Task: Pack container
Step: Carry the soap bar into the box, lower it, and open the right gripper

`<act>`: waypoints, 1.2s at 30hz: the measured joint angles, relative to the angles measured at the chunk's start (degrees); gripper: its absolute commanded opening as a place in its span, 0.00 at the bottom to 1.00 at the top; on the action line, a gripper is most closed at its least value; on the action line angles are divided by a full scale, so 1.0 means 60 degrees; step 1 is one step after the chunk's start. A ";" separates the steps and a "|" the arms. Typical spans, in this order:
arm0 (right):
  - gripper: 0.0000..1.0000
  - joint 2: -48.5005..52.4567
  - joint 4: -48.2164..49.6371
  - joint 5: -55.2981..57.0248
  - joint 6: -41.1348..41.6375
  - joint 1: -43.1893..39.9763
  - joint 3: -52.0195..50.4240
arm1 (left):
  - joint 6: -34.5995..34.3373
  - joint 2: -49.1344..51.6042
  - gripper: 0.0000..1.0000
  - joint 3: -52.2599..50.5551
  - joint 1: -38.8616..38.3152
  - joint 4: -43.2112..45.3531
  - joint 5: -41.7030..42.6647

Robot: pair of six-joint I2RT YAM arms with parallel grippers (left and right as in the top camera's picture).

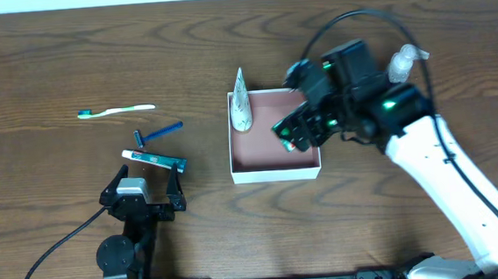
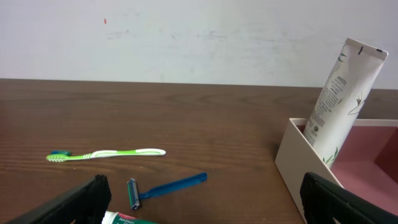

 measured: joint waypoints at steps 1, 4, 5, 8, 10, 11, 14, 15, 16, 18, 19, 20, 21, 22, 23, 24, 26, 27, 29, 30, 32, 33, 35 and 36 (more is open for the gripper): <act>0.73 0.0066 0.0033 0.0055 -0.0138 0.0149 0.0000 | -0.0004 0.0000 0.98 0.0000 0.0000 0.0000 0.0004; 0.73 0.0324 0.0237 0.0259 -0.0652 0.0743 0.0000 | 0.0000 0.0000 0.98 0.0000 0.0000 0.0000 0.0004; 0.73 0.0452 0.0342 0.0317 -0.0820 0.0900 0.0000 | -0.0004 0.0000 0.98 0.0000 0.0000 0.0000 0.0004; 0.73 0.0754 0.0546 0.0404 -0.1137 0.1330 0.0000 | 0.0000 0.0000 0.98 0.0000 0.0000 0.0000 0.0004; 0.72 0.1002 0.0710 0.0448 -0.1344 0.1559 0.0000 | 0.0000 0.0000 0.98 0.0000 0.0000 0.0000 0.0004; 0.73 0.1147 0.0801 0.0477 -0.1443 0.1654 0.0000 | 0.0000 0.0000 0.98 0.0000 0.0000 0.0000 0.0004; 0.72 0.1596 0.1020 0.0557 -0.1657 0.1810 0.0000 | 0.0000 0.0000 0.98 0.0000 0.0000 0.0000 0.0004; 0.73 0.1759 0.1082 0.0576 -0.1727 0.1825 0.0000 | 0.0000 0.0000 0.98 0.0000 0.0000 0.0000 0.0004; 0.74 0.1883 0.1155 0.0586 -0.1763 0.1829 0.0000 | 0.0000 0.0000 0.98 0.0000 0.0000 0.0000 0.0004; 0.75 0.2120 0.1300 0.0630 -0.1891 0.1829 0.0000 | 0.0000 0.0000 0.98 0.0000 0.0000 0.0000 0.0004; 0.76 0.2218 0.1366 0.0656 -0.1974 0.1829 0.0000 | 0.0000 0.0000 0.98 0.0000 0.0000 0.0000 0.0000; 0.77 0.2306 0.1417 0.0670 -0.2047 0.1829 0.0000 | 0.0000 0.0000 0.98 0.0000 0.0000 0.0000 0.0004; 0.77 0.2368 0.1472 0.0692 -0.2153 0.1829 0.0000 | 0.0000 0.0000 0.98 0.0000 0.0000 0.0000 0.0004; 0.77 0.2397 0.1501 0.0696 -0.2208 0.1829 0.0000 | -0.0004 0.0000 0.98 0.0000 0.0000 0.0000 0.0004; 0.78 0.2408 0.1534 0.0707 -0.2295 0.1829 0.0000 | 0.0000 0.0000 0.98 0.0000 0.0000 0.0000 0.0004; 0.78 0.2408 0.1570 0.0718 -0.2397 0.1829 0.0000 | -0.0004 0.0000 0.98 0.0000 0.0000 0.0000 0.0004; 0.78 0.2408 0.1650 0.0721 -0.2601 0.1829 0.0000 | 0.0000 0.0000 0.98 0.0000 0.0000 0.0000 0.0004; 0.78 0.2408 0.1661 0.0725 -0.2725 0.1829 0.0000 | -0.0004 0.0000 0.98 0.0000 0.0000 0.0000 0.0004; 0.78 0.2408 0.1657 0.0725 -0.2954 0.1829 0.0000 | 0.0000 0.0000 0.98 0.0000 0.0000 0.0000 0.0004; 0.78 0.2408 0.1665 0.0725 -0.3089 0.1829 0.0000 | 0.0000 0.0000 0.98 0.0000 0.0000 0.0000 0.0004; 0.77 0.2408 0.1665 0.0725 -0.3311 0.1829 0.0000 | -0.0004 0.0000 0.98 0.0000 0.0000 0.0000 0.0004; 0.77 0.2408 0.1668 0.0725 -0.3461 0.1829 0.0000 | -0.0004 0.0000 0.98 0.0000 0.0000 0.0000 0.0004; 0.77 0.2408 0.1676 0.0725 -0.3745 0.1829 0.0000 | -0.0004 0.0000 0.98 0.0000 0.0000 0.0000 0.0004; 0.77 0.2408 0.1679 0.0725 -0.3832 0.1829 0.0000 | 0.0000 0.0000 0.98 0.0000 0.0000 0.0000 0.0004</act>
